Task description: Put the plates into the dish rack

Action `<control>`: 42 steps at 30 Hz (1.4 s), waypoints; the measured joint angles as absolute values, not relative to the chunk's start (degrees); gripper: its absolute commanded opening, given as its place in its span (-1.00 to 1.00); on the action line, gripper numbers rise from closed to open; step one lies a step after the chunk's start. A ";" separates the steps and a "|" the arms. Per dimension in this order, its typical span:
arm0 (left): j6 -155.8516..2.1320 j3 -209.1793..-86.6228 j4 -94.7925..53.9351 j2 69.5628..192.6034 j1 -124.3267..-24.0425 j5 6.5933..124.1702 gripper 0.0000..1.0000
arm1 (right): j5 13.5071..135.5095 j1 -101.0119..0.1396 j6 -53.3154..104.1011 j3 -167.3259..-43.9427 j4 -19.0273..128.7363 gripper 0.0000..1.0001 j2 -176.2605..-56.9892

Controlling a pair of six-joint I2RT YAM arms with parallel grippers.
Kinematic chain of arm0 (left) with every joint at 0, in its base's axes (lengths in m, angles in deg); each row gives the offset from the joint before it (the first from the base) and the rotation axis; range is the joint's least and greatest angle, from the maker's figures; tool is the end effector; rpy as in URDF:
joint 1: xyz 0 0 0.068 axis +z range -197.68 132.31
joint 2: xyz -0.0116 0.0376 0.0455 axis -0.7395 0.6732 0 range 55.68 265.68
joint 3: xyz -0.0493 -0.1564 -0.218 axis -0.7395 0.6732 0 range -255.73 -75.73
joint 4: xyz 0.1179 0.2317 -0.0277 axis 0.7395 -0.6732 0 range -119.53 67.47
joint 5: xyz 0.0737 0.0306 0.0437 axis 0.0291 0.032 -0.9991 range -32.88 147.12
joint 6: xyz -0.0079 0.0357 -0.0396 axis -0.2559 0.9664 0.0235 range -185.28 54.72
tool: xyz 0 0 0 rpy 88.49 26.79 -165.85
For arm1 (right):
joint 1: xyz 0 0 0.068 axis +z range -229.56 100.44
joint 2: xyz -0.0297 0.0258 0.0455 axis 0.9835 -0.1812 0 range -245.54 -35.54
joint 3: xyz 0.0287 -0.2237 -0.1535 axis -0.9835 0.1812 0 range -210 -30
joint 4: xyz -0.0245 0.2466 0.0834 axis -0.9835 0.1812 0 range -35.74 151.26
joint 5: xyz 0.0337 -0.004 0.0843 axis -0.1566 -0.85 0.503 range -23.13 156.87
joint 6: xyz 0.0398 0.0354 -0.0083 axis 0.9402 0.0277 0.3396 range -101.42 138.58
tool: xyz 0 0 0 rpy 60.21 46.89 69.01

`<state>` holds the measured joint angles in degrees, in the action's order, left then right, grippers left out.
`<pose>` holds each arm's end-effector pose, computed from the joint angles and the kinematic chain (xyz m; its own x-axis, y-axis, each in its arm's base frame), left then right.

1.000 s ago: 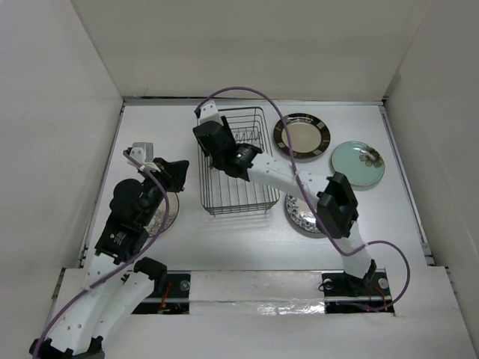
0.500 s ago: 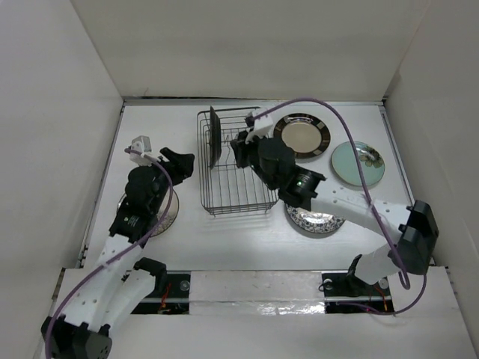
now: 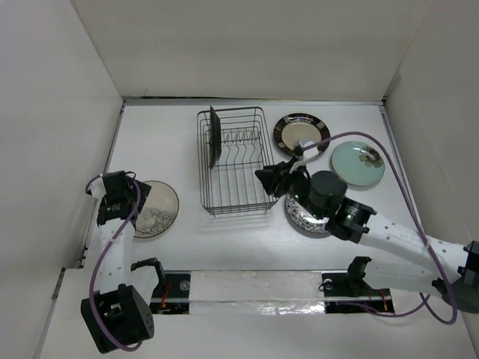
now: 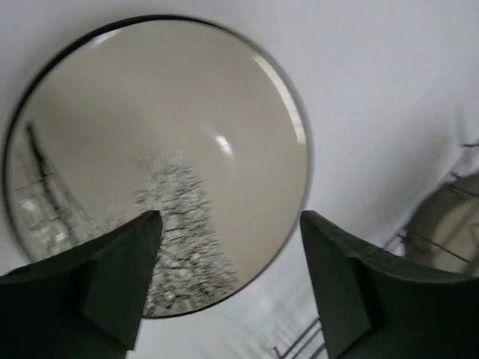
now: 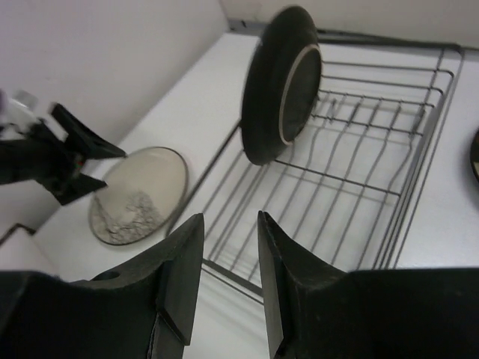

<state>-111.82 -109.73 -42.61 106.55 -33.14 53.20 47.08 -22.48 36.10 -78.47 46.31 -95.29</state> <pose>0.1861 0.0507 0.2387 -0.1800 -0.7948 -0.5796 -0.6311 0.5453 -0.5517 0.1439 0.2002 0.3463 -0.2126 0.1928 -0.9579 -0.5686 0.7728 0.2818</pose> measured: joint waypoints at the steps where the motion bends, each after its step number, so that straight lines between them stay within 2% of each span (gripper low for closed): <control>1: -112.26 -110.12 -45.36 107.12 -32.64 51.78 0.51 | 47.86 -22.48 36.40 -78.31 46.27 -0.18 -93.59; 7: -115.17 -112.53 -57.56 115.66 -32.24 49.85 0.54 | 48.04 -23.71 36.47 -76.72 48.43 -0.18 -88.95; 18: -118.36 -114.78 -68.14 124.17 -35.04 49.63 0.67 | 53.94 -36.84 36.56 -73.35 52.08 -0.18 -87.44; 26: -120.74 -114.78 -67.22 125.59 -35.61 51.54 0.67 | 58.64 -40.23 36.75 -73.20 52.11 -0.18 -90.33; 34: -124.87 -108.83 -56.12 124.21 -35.00 58.38 0.65 | 59.60 -40.23 36.80 -73.00 52.15 -0.18 -87.64; 42: -124.70 -111.59 -49.27 128.95 -33.69 59.60 0.56 | 59.75 -40.23 36.80 -73.00 52.08 -0.18 -86.90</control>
<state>-124.70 -111.59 -49.27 128.95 -33.69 59.60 59.75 -40.23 36.80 -73.00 52.08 -86.90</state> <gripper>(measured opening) 0.800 0.411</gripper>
